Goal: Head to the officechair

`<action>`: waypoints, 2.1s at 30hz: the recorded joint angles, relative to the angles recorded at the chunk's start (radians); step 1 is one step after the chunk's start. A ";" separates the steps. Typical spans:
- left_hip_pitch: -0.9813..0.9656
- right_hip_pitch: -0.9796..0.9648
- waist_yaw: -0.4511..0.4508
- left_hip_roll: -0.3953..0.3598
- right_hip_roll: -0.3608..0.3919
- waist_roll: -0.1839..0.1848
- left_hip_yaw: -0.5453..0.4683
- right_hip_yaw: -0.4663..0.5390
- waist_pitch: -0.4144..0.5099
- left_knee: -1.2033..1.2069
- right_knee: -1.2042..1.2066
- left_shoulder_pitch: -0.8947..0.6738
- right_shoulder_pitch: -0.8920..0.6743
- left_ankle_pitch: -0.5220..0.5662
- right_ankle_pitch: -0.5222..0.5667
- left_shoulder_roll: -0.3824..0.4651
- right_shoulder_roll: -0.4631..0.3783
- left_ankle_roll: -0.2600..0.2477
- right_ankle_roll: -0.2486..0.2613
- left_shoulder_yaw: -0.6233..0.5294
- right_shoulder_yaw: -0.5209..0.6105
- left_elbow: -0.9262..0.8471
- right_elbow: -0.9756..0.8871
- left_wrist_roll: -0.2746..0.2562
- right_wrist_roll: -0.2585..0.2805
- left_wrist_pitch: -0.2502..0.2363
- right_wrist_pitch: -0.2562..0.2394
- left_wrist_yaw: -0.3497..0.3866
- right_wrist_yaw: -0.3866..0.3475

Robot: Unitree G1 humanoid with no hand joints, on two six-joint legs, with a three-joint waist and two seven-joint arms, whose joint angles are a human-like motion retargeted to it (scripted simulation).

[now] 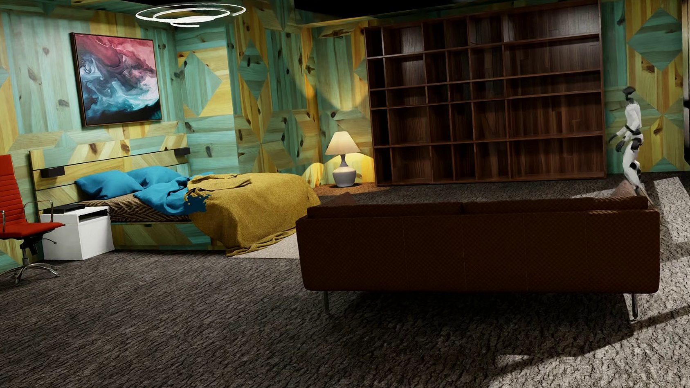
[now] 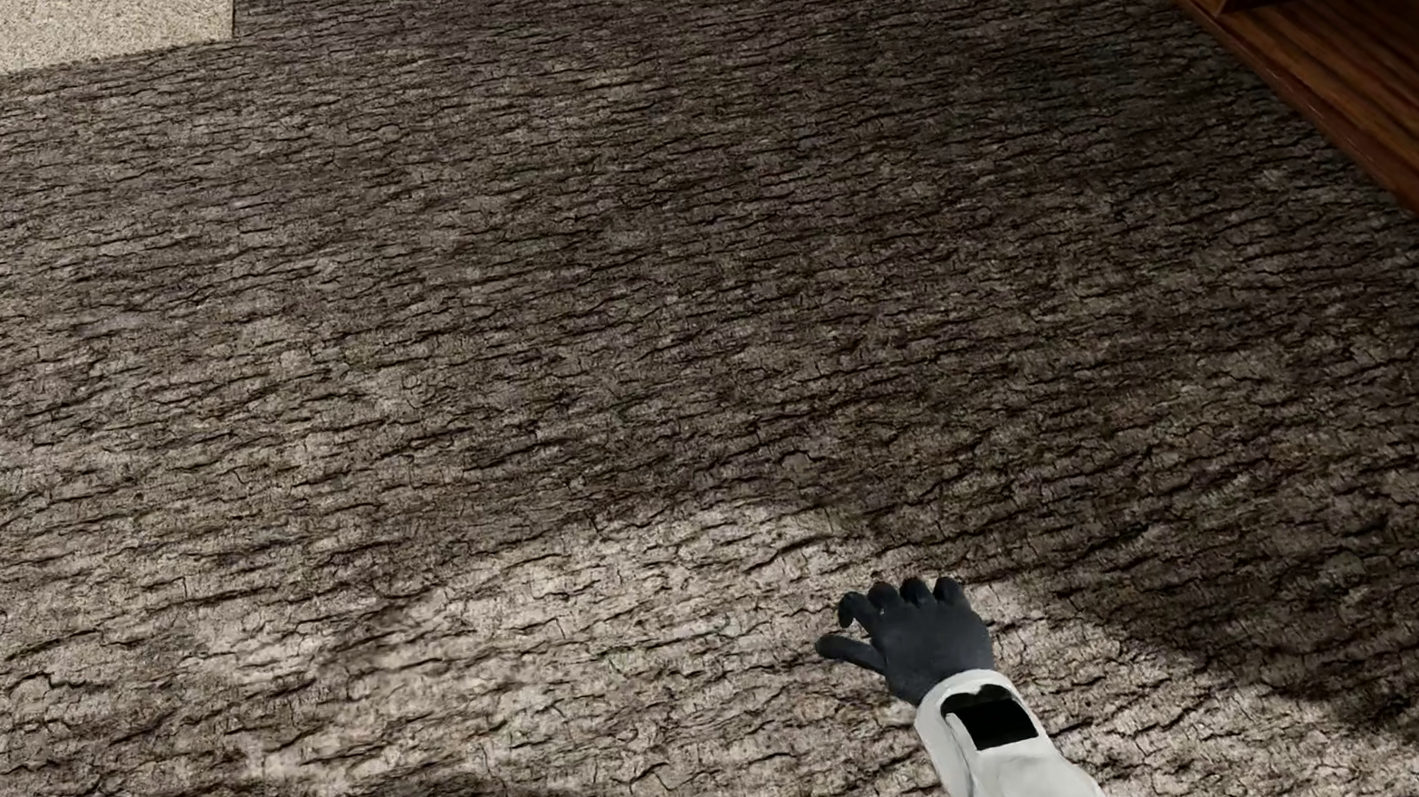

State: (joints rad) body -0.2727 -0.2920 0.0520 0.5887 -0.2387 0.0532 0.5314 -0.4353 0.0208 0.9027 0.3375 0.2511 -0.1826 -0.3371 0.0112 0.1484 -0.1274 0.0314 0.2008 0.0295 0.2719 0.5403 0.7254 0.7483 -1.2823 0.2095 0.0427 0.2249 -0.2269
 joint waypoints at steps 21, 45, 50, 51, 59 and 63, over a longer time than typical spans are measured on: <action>0.380 -0.556 -0.203 -0.724 0.310 -0.031 -0.670 0.351 0.106 -0.047 0.451 -0.332 0.372 0.497 -0.083 -0.028 0.037 -0.274 -0.346 -0.257 -0.084 -0.094 0.173 -0.072 0.231 -0.165 0.074 0.035 0.327; 0.398 -0.557 -0.140 -0.514 0.169 -0.177 -0.145 0.264 0.031 -0.605 0.219 -0.386 0.366 0.117 -0.113 -0.025 -0.103 -0.278 -0.245 -0.050 0.048 0.004 0.314 -0.182 0.362 -0.158 0.070 0.143 0.427; 0.458 -0.495 -0.181 -0.423 0.197 -0.075 -0.343 0.194 0.023 -0.157 0.325 -0.285 0.473 0.592 -0.021 0.021 0.091 -0.222 -0.404 -0.113 -0.389 -0.289 0.333 -0.066 0.562 -0.177 0.348 0.050 0.047; 0.326 -0.458 -0.170 -0.393 0.242 -0.042 -0.413 0.177 0.034 0.083 0.385 -0.250 0.442 0.631 -0.074 0.041 0.118 -0.185 -0.415 -0.141 -0.378 -0.272 0.323 0.020 0.542 -0.146 0.314 0.017 0.093; -0.464 0.203 -0.096 -0.452 0.487 0.001 -0.491 0.499 0.056 -0.382 0.068 -0.048 -0.037 0.232 -0.296 0.055 0.122 -0.139 -0.400 -0.302 -0.111 0.374 -0.169 0.179 0.402 -0.032 -0.040 -0.416 0.086; -0.465 0.499 -0.022 -0.498 0.418 -0.024 -0.443 0.619 0.062 -0.531 0.115 0.114 -0.105 0.236 -0.172 -0.039 0.038 -0.195 -0.345 -0.130 0.011 0.316 -0.325 0.110 0.443 -0.038 -0.127 -0.183 -0.019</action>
State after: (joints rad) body -0.7380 0.2075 0.0299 0.0904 0.1796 0.0293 0.0884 0.1833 0.0823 0.3722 0.4524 0.3649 -0.2872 -0.1011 -0.1608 0.1091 -0.0890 -0.1636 -0.1443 -0.1005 0.2829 0.8563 0.4002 0.8578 -0.8389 0.1718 -0.0846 0.0424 -0.2458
